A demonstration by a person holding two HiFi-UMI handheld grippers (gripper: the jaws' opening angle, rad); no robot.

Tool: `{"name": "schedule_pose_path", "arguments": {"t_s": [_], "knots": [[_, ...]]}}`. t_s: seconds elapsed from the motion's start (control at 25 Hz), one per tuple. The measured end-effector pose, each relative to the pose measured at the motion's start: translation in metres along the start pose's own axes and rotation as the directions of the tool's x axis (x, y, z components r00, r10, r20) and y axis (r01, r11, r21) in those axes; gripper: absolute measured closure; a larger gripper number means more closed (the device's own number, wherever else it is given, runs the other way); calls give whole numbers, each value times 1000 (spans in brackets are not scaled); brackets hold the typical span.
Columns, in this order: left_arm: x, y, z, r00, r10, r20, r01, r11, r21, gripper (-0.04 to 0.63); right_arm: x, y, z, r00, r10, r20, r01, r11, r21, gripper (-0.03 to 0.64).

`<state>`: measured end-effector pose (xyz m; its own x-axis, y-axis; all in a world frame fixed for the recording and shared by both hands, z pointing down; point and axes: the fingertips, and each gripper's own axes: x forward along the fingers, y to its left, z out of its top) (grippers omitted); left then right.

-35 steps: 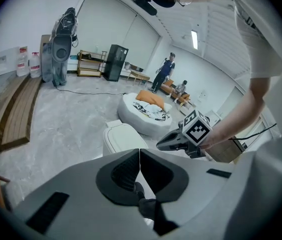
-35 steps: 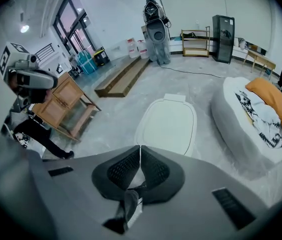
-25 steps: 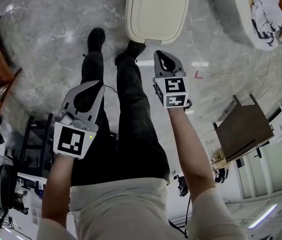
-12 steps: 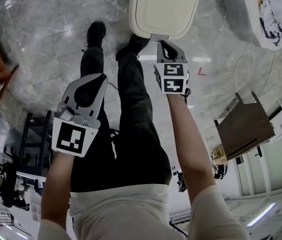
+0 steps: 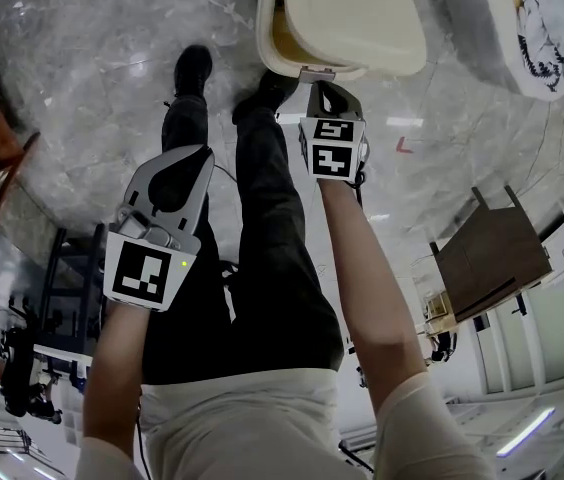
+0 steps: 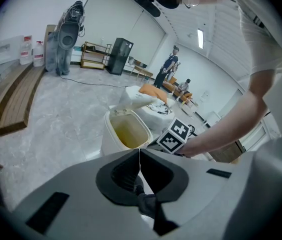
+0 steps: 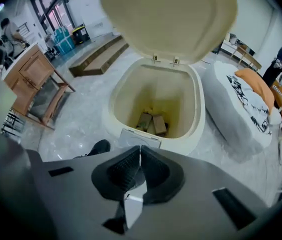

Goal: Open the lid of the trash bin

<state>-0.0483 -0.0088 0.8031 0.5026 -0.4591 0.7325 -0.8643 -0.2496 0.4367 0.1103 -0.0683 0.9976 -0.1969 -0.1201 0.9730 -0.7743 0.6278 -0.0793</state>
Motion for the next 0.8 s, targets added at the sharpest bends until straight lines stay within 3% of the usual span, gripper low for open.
{"name": "schedule_pose_path", "arguments": {"t_s": [0.32, 0.8], "knots": [[-9, -22, 14, 1000, -5, 16, 4, 998, 60, 577, -20, -8, 18, 997, 64, 45, -62, 997, -48, 586], [-49, -56, 58, 997, 20, 72, -28, 994, 102, 577, -124, -21, 43, 989, 77, 129, -61, 991, -120, 586]]}}
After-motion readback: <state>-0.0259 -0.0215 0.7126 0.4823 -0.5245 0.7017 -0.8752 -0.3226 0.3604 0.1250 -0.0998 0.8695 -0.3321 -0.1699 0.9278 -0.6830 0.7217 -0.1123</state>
